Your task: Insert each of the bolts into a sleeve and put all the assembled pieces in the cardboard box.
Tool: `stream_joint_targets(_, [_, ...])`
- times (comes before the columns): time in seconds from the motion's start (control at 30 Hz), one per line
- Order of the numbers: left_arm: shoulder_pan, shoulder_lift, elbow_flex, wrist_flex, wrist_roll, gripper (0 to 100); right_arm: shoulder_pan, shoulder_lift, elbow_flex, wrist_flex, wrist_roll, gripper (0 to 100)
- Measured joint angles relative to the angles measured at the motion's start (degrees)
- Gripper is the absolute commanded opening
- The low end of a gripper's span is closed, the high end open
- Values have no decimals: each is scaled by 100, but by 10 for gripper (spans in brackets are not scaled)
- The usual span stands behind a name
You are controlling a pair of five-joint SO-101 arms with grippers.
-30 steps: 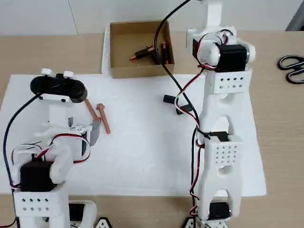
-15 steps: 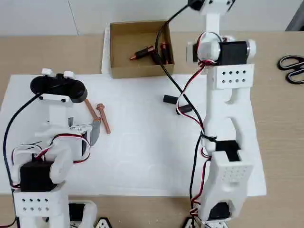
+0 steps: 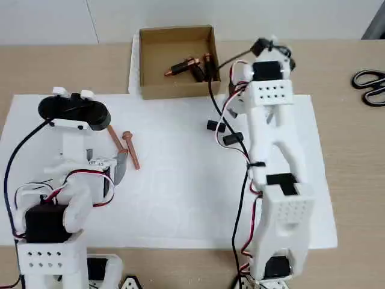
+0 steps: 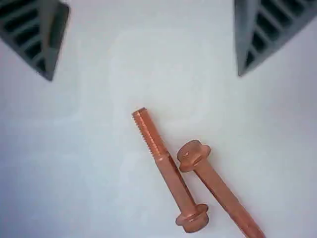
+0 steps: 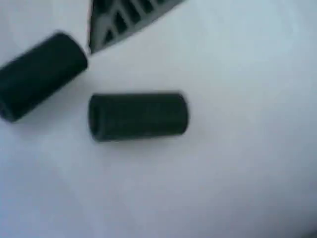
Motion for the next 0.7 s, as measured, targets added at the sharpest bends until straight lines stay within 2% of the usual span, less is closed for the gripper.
stream_joint_targets(0.33, [0, 0, 0, 0, 0, 226, -70, 932, 0, -492, -914, 241])
stream_joint_targets(0.7, [0, 0, 0, 0, 0, 226, -457, 1213, 0, -501, -985, 241])
